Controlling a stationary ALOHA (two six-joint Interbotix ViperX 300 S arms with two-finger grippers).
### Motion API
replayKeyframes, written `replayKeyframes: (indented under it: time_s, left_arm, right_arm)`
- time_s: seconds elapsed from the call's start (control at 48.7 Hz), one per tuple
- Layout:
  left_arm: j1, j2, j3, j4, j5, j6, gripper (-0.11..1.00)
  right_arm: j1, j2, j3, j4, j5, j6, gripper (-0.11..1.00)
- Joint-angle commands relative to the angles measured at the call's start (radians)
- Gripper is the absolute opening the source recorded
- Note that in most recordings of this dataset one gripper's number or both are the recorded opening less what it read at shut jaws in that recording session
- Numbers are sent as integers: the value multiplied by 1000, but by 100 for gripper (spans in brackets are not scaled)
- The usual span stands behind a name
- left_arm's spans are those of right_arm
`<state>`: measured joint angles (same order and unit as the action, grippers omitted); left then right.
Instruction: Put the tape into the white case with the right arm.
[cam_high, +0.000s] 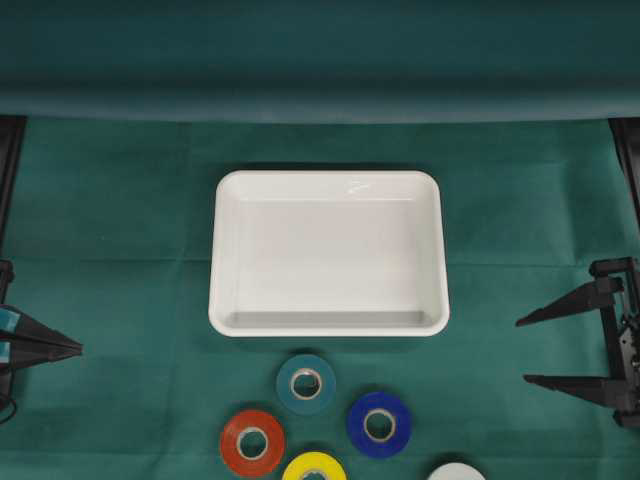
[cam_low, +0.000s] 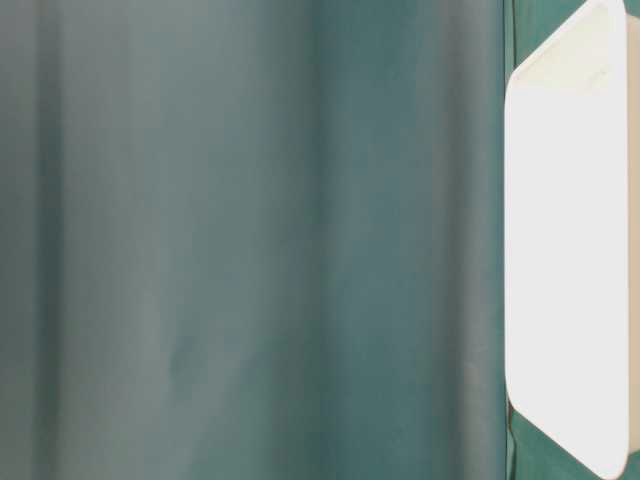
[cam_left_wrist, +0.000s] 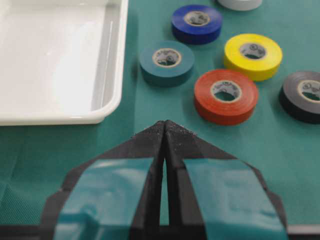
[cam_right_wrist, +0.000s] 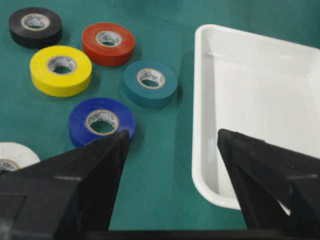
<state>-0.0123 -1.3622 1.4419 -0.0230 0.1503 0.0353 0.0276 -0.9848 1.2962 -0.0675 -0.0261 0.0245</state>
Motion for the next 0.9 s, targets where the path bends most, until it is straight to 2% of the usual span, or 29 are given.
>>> replayKeyframes:
  time_s: [0.0, 0.185, 0.329, 0.884]
  left_arm:
    - [-2, 15, -12, 2, -5, 0, 0]
    - [-2, 15, -12, 0, -5, -2, 0]
    - [-2, 17, -12, 2, -6, -2, 0]
    - [2, 17, -11, 0, -9, -2, 0]
  right_arm:
    - [0, 3, -29, 0, -3, 2, 97]
    - [0, 9, -38, 0, -3, 2, 97]
    - [0, 69, -69, -2, -8, 2, 97]
    - [14, 469, -270, 0, -118, 2, 97]
